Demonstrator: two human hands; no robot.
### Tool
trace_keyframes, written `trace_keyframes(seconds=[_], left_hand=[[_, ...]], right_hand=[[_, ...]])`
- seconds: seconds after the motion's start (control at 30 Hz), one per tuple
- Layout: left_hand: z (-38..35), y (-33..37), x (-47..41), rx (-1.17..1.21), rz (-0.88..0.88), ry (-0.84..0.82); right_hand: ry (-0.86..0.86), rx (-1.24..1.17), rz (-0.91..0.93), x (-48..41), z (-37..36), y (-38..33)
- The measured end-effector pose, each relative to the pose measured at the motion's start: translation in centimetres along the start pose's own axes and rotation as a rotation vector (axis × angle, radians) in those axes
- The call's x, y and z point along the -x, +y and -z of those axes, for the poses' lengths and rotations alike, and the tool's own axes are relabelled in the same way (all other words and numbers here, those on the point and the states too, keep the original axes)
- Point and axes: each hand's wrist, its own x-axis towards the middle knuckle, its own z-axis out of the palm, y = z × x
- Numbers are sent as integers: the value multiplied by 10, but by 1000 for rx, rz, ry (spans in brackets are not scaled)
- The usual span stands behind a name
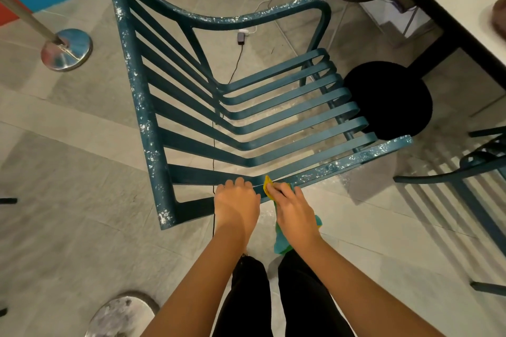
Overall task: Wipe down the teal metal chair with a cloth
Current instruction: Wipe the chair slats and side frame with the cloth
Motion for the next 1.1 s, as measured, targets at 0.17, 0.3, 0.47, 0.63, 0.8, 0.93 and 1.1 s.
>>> trace_keyframes(seconds=[0.17, 0.3, 0.47, 0.63, 0.8, 0.93, 1.1], left_hand=[[0, 0, 0, -11, -3, -21], [4, -2, 0, -23, -12, -34], [5, -1, 2, -22, -6, -38], [5, 2, 2, -14, 11, -35], [2, 2, 1, -11, 26, -15], [1, 2, 1, -9, 24, -18], [2, 1, 1, -9, 20, -16]], right_hand=[[-52, 97, -55, -2, 4, 22], [-85, 114, -91, -10, 17, 37], [-65, 17, -188, -13, 16, 41], [11, 0, -43, -7, 13, 8], [-45, 183, -31, -9, 13, 10], [-121, 203, -59, -16, 21, 43], [-104, 175, 12, -15, 27, 38]])
